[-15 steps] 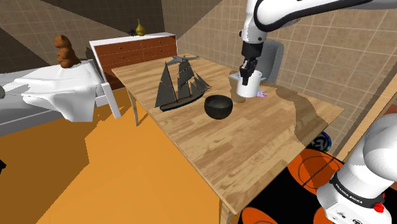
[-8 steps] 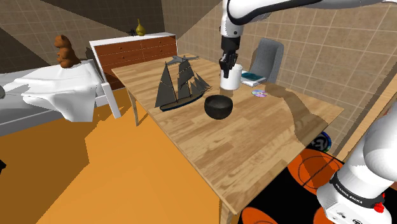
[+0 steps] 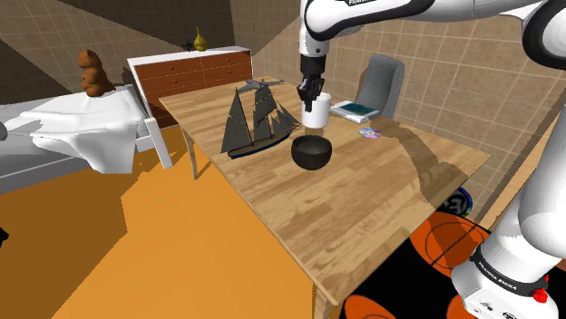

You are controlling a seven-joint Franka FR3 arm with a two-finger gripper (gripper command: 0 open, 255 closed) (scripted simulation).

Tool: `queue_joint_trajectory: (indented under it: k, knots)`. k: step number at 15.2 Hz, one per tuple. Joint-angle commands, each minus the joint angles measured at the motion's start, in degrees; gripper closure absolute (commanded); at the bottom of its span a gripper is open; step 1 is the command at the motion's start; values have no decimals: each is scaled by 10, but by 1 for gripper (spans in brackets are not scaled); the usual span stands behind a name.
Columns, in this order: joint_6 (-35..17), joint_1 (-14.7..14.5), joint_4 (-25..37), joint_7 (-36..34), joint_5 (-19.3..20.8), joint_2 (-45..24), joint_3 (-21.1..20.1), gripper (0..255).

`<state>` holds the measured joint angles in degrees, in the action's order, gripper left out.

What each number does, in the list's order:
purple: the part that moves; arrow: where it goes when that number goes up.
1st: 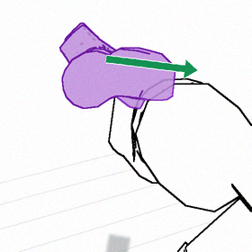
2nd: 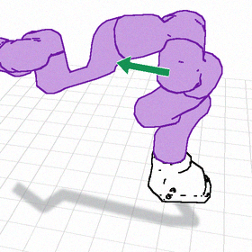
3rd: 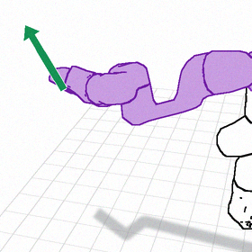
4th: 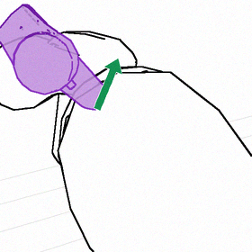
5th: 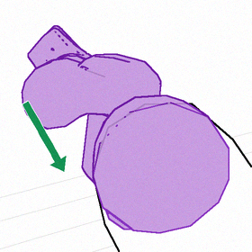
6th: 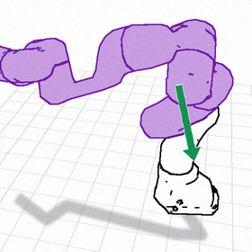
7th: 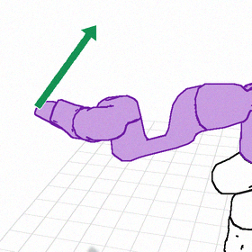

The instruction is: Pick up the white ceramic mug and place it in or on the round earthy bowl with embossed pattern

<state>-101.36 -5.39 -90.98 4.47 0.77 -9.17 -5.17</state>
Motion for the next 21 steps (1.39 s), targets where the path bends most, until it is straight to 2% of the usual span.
queue_joint_trajectory:
  k: [1,14,21]
  knots:
    - [-17,1,-18,1,0,2,0,255]
    - [-117,1,-108,0,1,-9,1,255]
    - [-117,1,-108,0,1,-9,1,255]
